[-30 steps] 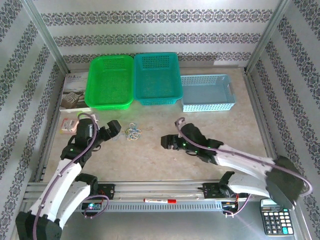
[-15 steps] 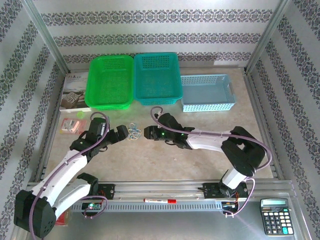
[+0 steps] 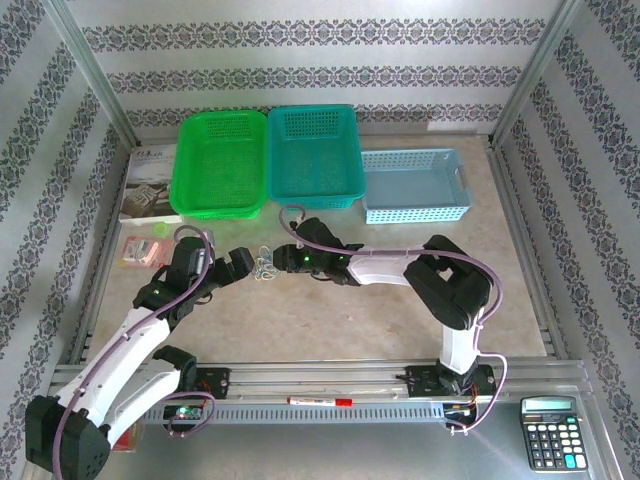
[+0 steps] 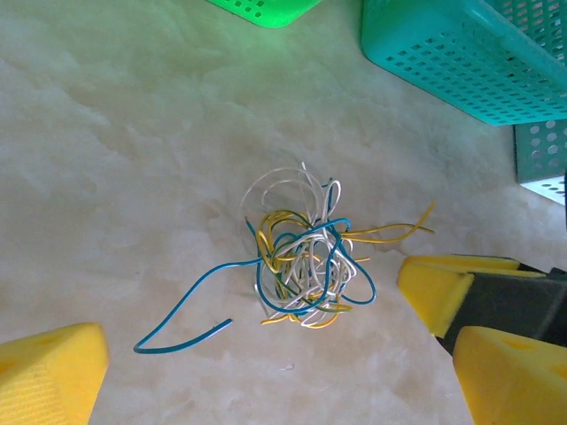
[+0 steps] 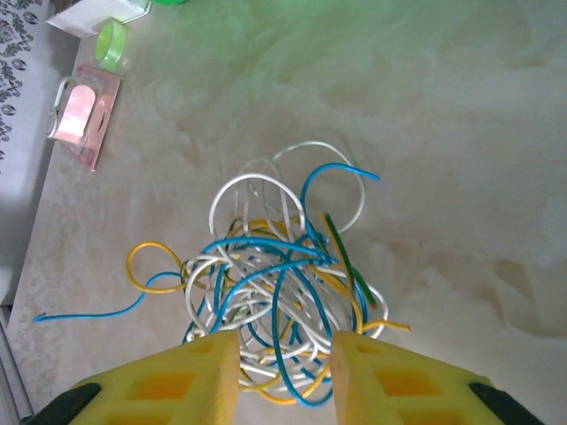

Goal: Untangle the cables

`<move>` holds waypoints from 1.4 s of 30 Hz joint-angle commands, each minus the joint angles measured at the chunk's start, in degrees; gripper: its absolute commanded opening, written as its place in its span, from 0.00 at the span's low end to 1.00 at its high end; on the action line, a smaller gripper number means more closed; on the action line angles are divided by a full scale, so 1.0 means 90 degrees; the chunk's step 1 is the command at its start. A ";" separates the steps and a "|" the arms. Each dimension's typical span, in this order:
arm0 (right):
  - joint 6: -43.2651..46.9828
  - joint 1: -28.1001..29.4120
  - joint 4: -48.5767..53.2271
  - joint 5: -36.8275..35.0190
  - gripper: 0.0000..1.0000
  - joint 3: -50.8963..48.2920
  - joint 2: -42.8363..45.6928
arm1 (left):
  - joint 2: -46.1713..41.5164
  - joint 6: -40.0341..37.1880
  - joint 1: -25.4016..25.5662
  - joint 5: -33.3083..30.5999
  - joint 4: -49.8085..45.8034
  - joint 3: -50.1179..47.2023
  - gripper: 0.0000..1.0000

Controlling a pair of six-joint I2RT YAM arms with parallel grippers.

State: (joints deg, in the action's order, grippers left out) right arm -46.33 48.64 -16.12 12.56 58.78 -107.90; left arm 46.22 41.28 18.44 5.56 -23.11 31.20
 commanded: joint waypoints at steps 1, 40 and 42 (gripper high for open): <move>0.0078 0.0040 -0.0032 0.0082 0.28 0.0363 -0.0289 | -0.0047 0.0098 0.0091 -0.0005 -0.0043 0.0138 1.00; -0.0213 0.0258 0.0238 -0.0211 0.54 0.0431 -0.0373 | -0.0077 0.0200 0.0115 -0.0049 -0.0073 0.0153 1.00; -0.0224 0.0259 0.0230 -0.0161 0.54 0.0540 -0.0505 | -0.0068 0.0207 0.0115 -0.0052 -0.0078 0.0173 1.00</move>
State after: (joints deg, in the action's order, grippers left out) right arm -47.27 50.85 -13.10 11.42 61.14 -110.56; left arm 45.47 42.33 18.72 5.54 -23.18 31.22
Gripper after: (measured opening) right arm 0.540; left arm 0.998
